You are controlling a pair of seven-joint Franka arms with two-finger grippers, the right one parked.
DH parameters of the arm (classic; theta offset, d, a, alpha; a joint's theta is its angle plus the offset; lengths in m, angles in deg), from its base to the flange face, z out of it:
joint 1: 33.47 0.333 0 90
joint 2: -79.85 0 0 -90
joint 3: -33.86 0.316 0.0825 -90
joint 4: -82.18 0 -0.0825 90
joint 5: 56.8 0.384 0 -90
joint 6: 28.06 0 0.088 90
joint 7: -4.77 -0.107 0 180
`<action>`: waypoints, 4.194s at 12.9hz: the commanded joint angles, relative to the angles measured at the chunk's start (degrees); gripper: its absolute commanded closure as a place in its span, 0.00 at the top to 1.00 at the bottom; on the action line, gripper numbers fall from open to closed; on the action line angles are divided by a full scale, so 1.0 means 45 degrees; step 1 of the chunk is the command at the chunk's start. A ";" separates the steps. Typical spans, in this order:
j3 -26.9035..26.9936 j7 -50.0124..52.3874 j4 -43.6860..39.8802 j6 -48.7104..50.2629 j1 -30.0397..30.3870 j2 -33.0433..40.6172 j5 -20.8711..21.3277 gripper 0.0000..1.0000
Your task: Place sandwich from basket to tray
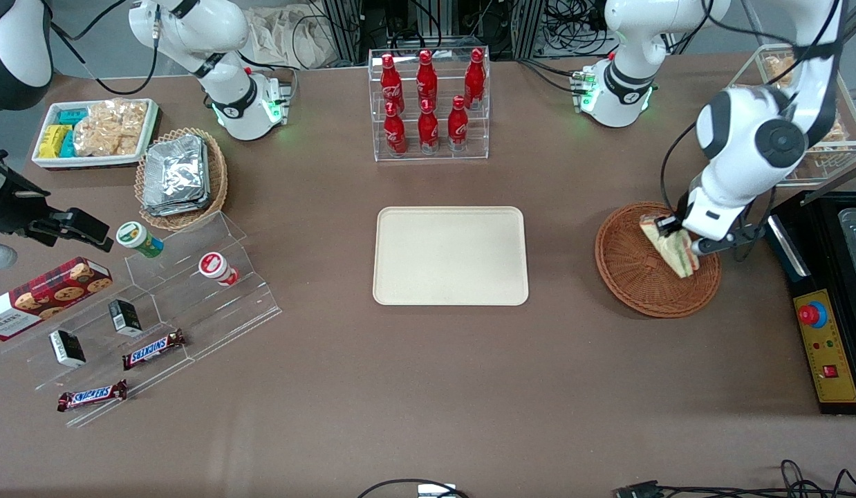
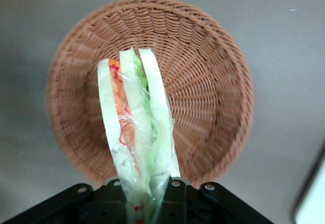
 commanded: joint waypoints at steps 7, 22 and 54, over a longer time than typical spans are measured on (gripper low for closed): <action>-0.3565 -0.2266 -0.9285 0.7936 -0.0214 -0.1502 0.0116 0.00; -0.7070 0.2052 -0.6054 0.0658 -0.1129 -0.6231 0.2165 0.00; -0.5087 0.4440 -1.1268 0.7645 -0.0447 -0.3624 0.1817 1.00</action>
